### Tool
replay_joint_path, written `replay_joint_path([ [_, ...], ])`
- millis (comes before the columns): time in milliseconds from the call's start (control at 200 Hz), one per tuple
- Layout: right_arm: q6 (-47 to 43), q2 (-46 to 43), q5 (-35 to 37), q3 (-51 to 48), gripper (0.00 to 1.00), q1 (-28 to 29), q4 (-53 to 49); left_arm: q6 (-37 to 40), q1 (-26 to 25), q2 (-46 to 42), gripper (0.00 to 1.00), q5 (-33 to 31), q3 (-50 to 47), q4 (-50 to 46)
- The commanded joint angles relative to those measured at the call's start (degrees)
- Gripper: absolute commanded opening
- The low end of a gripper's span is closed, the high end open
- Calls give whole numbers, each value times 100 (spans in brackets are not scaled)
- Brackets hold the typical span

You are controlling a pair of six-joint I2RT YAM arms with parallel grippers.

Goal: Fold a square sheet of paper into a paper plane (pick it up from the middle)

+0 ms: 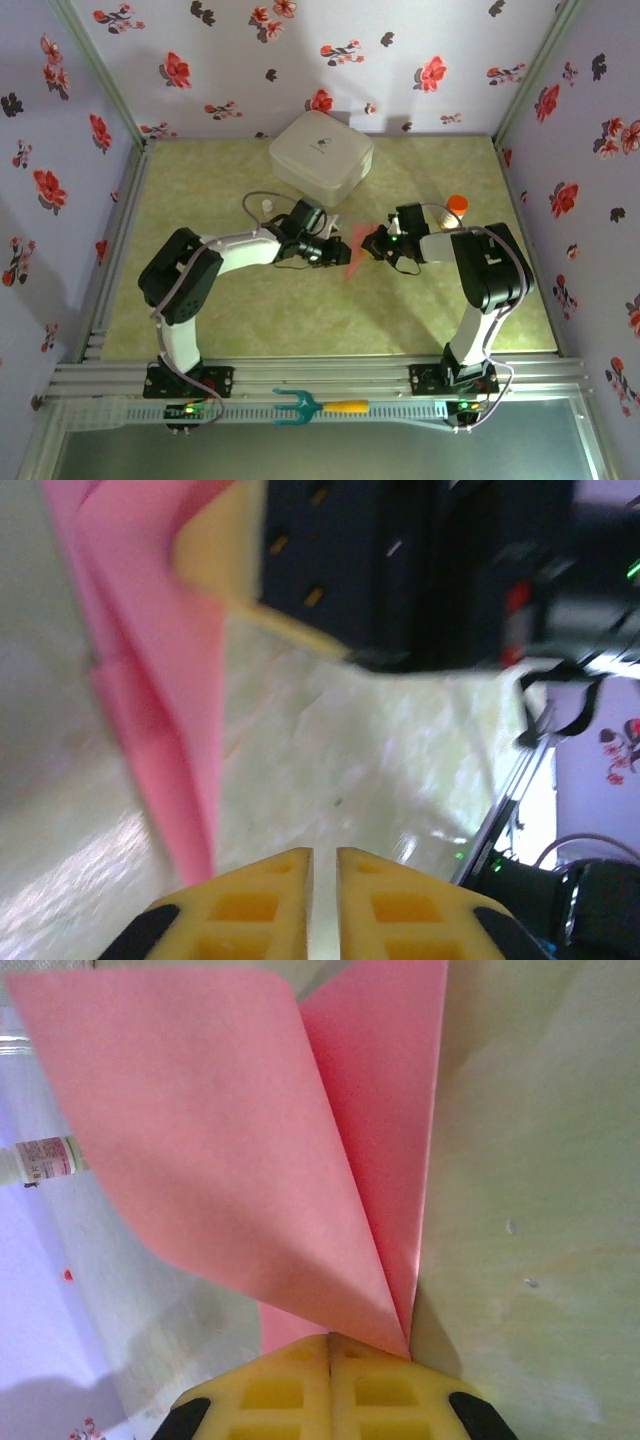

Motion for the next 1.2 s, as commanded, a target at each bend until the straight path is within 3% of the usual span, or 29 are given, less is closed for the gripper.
replay_joint_path([
  [0, -126, 178, 608, -101, 4, -44, -616, -39, 16, 473, 12, 308, 457, -12],
  [625, -126, 177, 607, -102, 4, -48, -621, 384, -91, 1530, 11, 489, 1344, -752],
  [1195, -138, 190, 641, -117, 4, -41, -656, 831, -156, 1437, 10, -105, 763, -1317],
])
